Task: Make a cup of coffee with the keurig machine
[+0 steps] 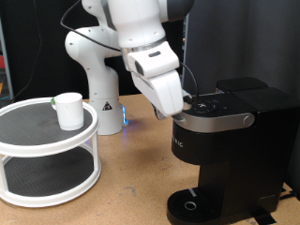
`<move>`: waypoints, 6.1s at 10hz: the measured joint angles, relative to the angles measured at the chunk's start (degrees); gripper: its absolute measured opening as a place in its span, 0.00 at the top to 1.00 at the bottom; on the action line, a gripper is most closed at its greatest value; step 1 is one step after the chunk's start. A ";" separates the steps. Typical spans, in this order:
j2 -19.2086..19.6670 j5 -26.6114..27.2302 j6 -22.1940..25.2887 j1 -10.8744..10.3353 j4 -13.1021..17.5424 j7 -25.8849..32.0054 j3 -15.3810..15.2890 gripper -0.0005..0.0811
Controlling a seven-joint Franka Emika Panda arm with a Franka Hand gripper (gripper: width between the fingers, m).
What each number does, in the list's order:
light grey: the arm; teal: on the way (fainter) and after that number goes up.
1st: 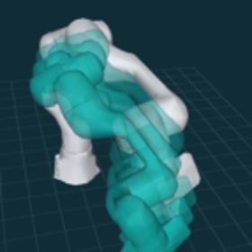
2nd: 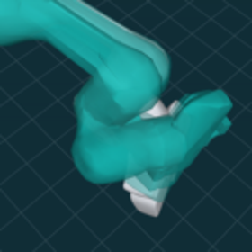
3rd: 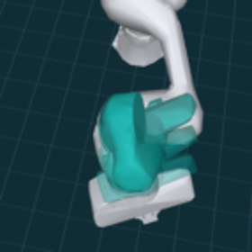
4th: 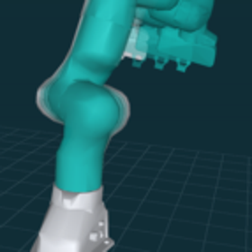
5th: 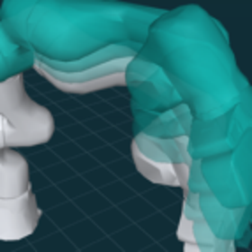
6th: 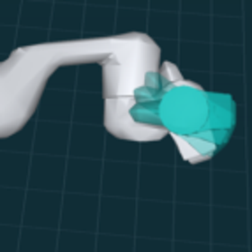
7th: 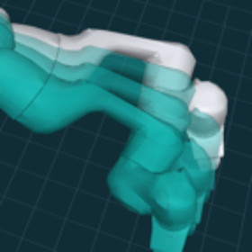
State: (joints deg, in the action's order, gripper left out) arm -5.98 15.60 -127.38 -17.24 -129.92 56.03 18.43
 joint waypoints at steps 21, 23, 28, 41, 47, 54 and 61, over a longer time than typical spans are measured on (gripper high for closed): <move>-16.54 15.26 23.86 2.99 -5.18 19.67 10.22 0.99; -16.65 18.23 18.99 3.01 -6.54 17.01 9.92 0.99; -19.19 22.68 17.78 5.91 -9.95 4.37 10.12 0.99; -30.58 22.74 29.87 13.43 -15.96 12.97 19.48 0.99; -32.99 18.82 39.04 16.80 -15.61 12.41 23.66 0.99; -36.51 14.89 51.11 19.44 -13.35 17.96 32.68 0.99; -38.06 22.12 35.50 27.89 -18.35 10.27 29.60 0.99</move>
State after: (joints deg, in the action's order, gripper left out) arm -44.04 37.72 -91.88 10.65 -148.28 66.30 48.03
